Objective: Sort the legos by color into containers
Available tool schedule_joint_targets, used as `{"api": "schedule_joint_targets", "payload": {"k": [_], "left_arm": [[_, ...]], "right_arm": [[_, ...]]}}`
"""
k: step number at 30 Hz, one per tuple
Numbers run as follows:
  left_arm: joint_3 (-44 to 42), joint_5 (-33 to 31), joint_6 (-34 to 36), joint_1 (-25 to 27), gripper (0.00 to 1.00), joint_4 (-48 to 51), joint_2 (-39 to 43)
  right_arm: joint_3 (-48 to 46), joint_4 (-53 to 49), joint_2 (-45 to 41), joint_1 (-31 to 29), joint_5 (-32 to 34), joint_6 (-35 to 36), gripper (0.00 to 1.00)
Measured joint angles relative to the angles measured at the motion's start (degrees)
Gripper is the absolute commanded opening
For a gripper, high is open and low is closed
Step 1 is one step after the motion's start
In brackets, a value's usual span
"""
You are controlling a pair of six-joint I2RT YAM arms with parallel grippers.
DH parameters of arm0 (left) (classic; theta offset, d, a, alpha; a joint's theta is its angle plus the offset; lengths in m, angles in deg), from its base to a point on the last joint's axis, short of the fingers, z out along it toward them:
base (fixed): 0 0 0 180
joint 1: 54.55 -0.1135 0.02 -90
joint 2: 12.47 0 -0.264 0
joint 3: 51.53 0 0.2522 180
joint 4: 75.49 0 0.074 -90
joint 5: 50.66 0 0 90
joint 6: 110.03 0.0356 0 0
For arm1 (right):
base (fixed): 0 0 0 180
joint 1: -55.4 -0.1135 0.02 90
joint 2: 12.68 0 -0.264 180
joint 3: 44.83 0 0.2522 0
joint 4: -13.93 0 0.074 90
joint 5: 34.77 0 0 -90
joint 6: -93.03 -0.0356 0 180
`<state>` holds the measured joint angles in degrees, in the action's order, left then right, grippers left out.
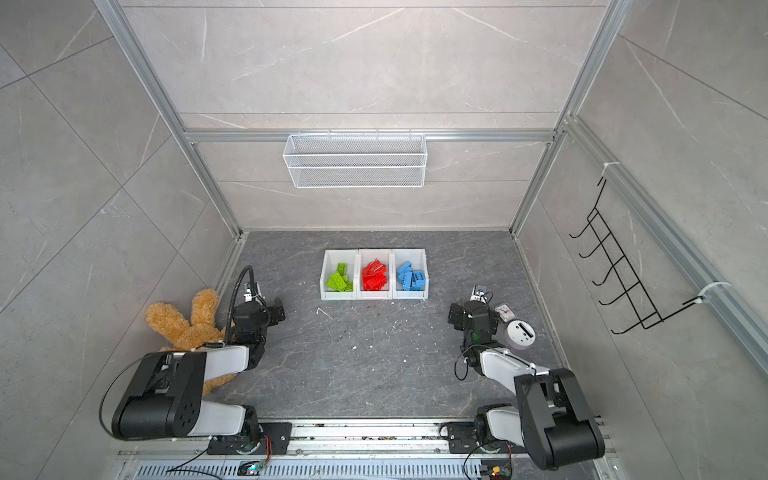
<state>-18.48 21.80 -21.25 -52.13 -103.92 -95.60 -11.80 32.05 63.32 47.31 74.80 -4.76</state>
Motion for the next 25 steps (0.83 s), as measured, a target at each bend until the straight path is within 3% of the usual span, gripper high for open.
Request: {"api": "schedule_joint_targets", "payload": {"k": [5, 15, 25], "left_arm": [[0.5, 4.02, -0.07, -2.34, 1.0, -0.42, -1.29], [0.66, 8.66, -0.07, -4.22, 1.0, -3.1, -2.73], [0.66, 9.09, -0.07, -4.22, 1.0, -3.3, -2.73]], "right_arm": [[-3.3, 20.63, 10.64, 0.57, -3.8, 4.42, 1.0], [-2.43, 25.51, 11.32, 0.7, -4.48, 5.92, 1.0], [-2.16, 25.4, 11.32, 0.7, -4.33, 5.9, 1.0]]}}
